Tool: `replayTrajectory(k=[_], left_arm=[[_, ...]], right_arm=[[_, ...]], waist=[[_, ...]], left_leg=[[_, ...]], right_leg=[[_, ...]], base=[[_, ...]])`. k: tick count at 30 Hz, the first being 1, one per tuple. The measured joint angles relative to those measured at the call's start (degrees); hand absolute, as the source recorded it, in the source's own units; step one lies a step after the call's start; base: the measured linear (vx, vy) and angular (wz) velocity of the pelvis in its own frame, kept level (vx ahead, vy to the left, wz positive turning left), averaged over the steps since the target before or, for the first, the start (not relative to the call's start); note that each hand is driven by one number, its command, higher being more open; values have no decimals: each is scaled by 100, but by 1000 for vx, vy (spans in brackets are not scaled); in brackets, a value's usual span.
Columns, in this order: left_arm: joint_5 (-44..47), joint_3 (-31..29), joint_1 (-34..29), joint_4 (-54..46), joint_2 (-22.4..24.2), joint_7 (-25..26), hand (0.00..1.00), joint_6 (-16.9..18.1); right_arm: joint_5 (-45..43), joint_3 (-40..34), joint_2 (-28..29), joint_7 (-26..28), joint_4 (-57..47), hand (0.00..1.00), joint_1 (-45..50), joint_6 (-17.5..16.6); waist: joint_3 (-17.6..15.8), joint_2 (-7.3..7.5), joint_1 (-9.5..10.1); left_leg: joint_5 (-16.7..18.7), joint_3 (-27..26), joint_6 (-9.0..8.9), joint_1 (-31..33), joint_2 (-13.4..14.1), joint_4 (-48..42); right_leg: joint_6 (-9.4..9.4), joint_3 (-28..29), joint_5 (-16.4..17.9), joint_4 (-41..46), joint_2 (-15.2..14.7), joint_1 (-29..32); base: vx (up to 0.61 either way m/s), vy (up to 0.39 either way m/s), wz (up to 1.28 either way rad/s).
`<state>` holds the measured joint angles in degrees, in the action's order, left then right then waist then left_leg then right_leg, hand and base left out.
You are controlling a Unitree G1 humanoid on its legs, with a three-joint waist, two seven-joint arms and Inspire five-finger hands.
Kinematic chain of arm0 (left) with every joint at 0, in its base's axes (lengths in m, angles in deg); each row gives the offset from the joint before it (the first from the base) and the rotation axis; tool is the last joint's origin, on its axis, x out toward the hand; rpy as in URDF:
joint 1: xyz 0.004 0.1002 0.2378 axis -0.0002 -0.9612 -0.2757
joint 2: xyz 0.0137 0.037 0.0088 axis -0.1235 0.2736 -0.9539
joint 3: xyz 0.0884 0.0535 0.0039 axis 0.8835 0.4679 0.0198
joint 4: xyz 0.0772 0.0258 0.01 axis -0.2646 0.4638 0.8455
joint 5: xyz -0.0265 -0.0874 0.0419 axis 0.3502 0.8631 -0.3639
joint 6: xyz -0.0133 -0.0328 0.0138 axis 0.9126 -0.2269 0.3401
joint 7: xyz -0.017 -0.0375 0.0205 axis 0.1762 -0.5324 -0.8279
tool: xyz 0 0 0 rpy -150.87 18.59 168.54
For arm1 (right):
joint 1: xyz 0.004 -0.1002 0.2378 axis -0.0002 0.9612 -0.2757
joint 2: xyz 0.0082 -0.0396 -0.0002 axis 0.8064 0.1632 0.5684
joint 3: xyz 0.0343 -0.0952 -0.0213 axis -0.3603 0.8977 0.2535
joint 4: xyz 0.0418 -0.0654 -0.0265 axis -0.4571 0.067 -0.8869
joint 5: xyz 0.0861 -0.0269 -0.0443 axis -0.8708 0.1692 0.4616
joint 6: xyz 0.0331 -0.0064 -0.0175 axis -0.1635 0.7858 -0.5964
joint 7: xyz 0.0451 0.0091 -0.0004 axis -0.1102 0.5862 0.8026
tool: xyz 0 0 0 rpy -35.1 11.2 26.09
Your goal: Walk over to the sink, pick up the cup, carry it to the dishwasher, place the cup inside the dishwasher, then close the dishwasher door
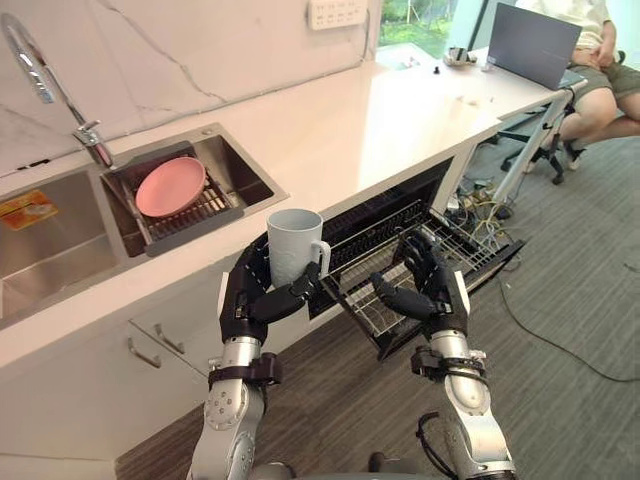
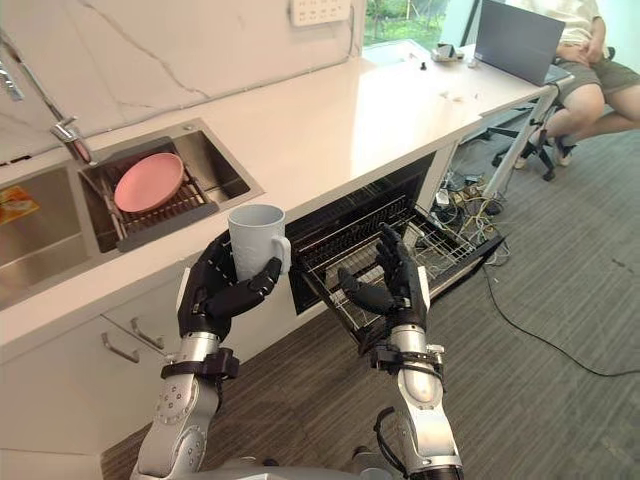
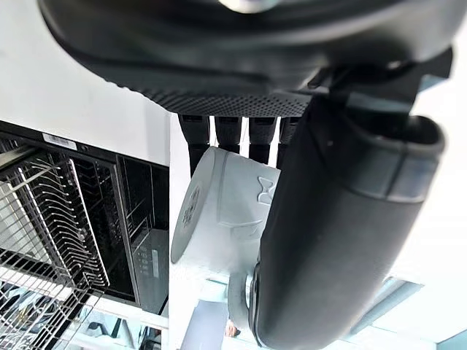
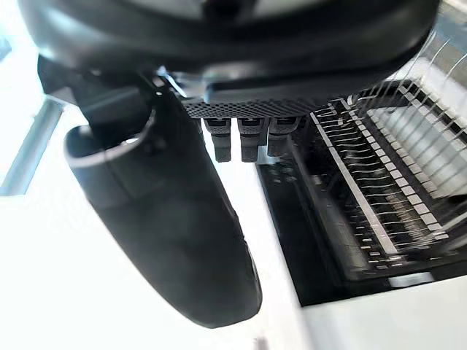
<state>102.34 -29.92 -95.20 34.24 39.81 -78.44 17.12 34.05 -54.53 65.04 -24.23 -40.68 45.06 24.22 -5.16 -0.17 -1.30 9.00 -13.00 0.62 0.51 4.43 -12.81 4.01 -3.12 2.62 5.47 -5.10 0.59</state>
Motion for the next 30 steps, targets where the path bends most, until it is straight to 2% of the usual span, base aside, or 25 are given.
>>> replayTrajectory(k=[4,9,17,24,30], left_arm=[[0,16,194,41,-8,1,30,0],[0,107,419,420,-40,4,30,-1],[0,368,506,806,-92,63,30,-14],[2,426,763,957,-97,87,30,-41],[-18,923,1077,956,-148,9,30,-36]], right_arm=[[-551,96,3,201,-272,90,13,-93],[-1010,395,-6,382,-275,90,6,-113],[-1084,797,-30,481,-274,90,-173,-115],[-1133,1014,-210,488,-274,90,-276,-119],[-1180,1318,-265,511,-248,90,-552,-129]], waist=[[47,0,-20],[205,-1,-32],[219,18,-83],[383,39,-114],[410,49,-114]], left_leg=[[-28,-114,44,-180,-94,206],[-143,-178,98,-324,-205,506],[-247,-282,117,-330,-276,679],[-259,-337,134,-240,-295,677],[-281,-337,164,-191,-325,690]], right_leg=[[46,106,-184,-399,-51,-220],[75,157,-252,-544,-117,-266],[100,270,-381,-671,-148,-179],[122,327,-432,-706,-163,-97],[127,330,-461,-706,-195,-46]], base=[[45,55,-14],[10,35,-5],[-42,6,-7],[-23,-6,-3],[-40,-11,0]])
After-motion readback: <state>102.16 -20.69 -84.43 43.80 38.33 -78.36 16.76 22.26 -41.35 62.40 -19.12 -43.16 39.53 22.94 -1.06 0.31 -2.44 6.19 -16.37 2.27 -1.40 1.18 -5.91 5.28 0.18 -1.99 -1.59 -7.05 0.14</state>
